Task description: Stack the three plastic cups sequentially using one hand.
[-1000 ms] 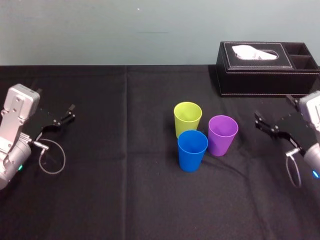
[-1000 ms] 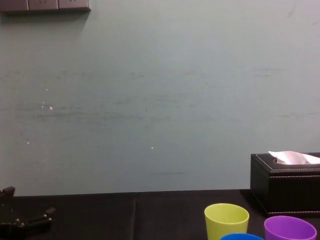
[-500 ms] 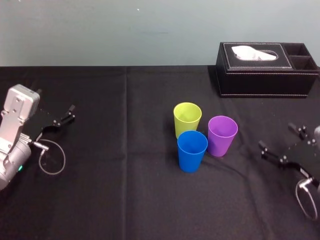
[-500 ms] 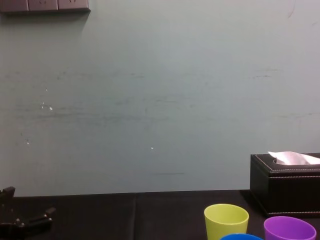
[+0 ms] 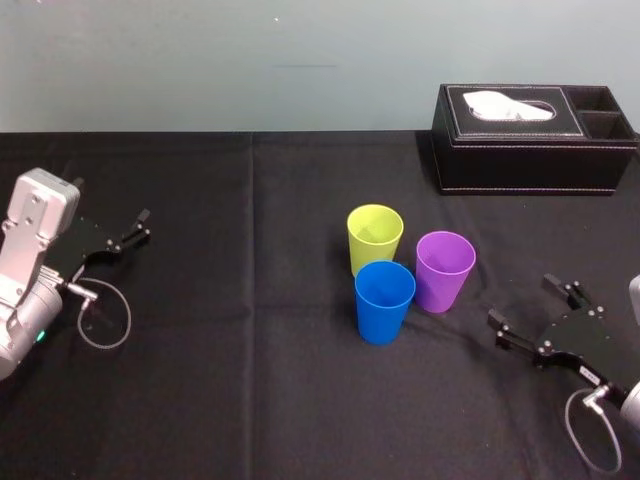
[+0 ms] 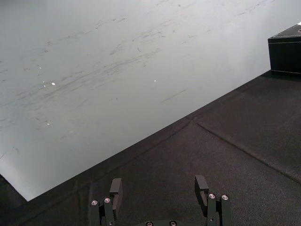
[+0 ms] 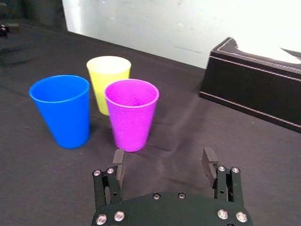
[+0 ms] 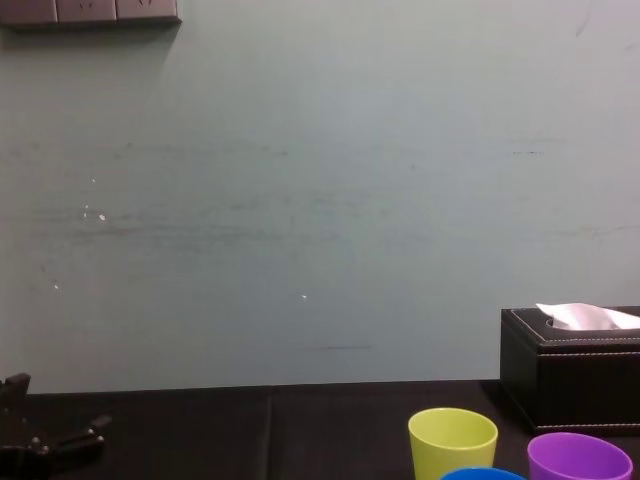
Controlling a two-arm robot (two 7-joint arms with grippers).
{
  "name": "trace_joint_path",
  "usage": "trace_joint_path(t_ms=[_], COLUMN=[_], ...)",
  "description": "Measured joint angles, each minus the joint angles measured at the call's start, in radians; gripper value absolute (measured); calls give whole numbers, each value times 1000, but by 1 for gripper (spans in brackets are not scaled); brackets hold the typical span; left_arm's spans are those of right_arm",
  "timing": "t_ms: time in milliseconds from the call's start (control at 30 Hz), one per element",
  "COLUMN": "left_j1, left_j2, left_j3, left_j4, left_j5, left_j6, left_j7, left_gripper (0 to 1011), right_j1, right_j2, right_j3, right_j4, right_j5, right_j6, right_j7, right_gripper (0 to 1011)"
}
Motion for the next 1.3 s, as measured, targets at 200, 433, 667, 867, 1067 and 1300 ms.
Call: trace_joint_path(t_ms=[200,433,667,867,1067,1300], left_j1=[0,0,0,0,0,0], left_j2=[0,0,0,0,0,0], left_j3=[0,0,0,0,0,0], left_j4=[0,0,0,0,0,0], left_j5=[0,0,0,0,0,0], left_j6=[0,0,0,0,0,0], left_j7=[0,0,0,0,0,0], left_gripper=[1012,1012,1012,1011,1011,1011], right_j1=[-3,5,20,38,58,76], right_j2=[-23,-58,-99,-134,-166,-203], right_j3=[0,-7,-4,-5,-12,-17], right_j4=[-17,-20,-13,0,19,37], right_j5=[19,25,29,9,-14,-38], right_j6=[34,63,79,82,81,77], right_j7=[24,41,45,44,45,49], right_gripper=[1003,1003,1003,1003,1003,1003])
